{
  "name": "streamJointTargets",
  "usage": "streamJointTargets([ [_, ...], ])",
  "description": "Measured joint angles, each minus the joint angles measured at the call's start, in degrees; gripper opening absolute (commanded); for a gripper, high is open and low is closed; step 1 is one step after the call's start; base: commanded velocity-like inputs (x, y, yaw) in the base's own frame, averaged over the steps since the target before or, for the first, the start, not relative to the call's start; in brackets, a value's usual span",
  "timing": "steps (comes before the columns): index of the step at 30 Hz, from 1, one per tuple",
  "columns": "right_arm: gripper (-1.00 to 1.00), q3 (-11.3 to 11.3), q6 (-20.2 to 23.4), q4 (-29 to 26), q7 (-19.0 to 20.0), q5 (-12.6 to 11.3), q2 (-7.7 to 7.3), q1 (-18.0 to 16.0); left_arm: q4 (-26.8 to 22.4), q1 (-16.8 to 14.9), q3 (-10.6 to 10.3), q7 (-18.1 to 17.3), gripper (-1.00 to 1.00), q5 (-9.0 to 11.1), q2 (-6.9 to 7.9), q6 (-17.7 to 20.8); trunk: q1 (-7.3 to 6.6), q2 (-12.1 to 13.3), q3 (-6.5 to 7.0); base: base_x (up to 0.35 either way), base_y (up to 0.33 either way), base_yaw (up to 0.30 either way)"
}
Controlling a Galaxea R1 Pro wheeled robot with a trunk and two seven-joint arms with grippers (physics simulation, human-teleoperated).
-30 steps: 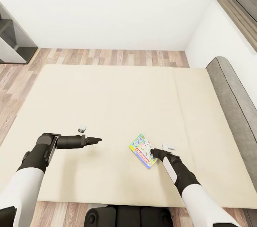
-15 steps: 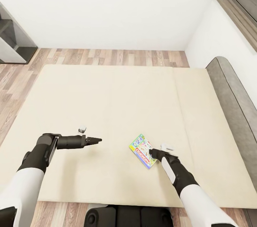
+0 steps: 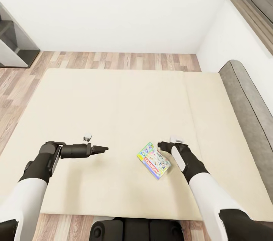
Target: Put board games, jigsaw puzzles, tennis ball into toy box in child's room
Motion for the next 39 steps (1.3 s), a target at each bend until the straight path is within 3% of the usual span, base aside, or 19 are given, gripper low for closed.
streamJointTargets([
  [13, 1.0, 0.25, -1.83, 0.06, 0.08, 0.51, 0.33, -0.14, 0.0, 0.0, 0.0, -0.01, 1.0, 0.0, 0.29, 0.06, 0.0, 0.0, -0.18, 0.0, 0.0, 0.0],
  [20, 1.0, 0.23, -3.98, 0.24, 0.09, 0.51, -0.19, 0.74, 0.0, 0.0, 0.07, 0.05, 1.0, 0.01, 0.44, 0.07, 0.0, 0.0, -0.76, 0.0, 0.0, 0.0],
  [39, 1.0, 0.31, -4.34, 0.59, 0.18, 0.54, -0.15, 1.11, 0.0, 0.0, 0.11, 0.05, 1.0, 0.06, 0.53, 0.07, 0.0, 0.0, -2.53, 0.0, 0.0, 0.0],
])
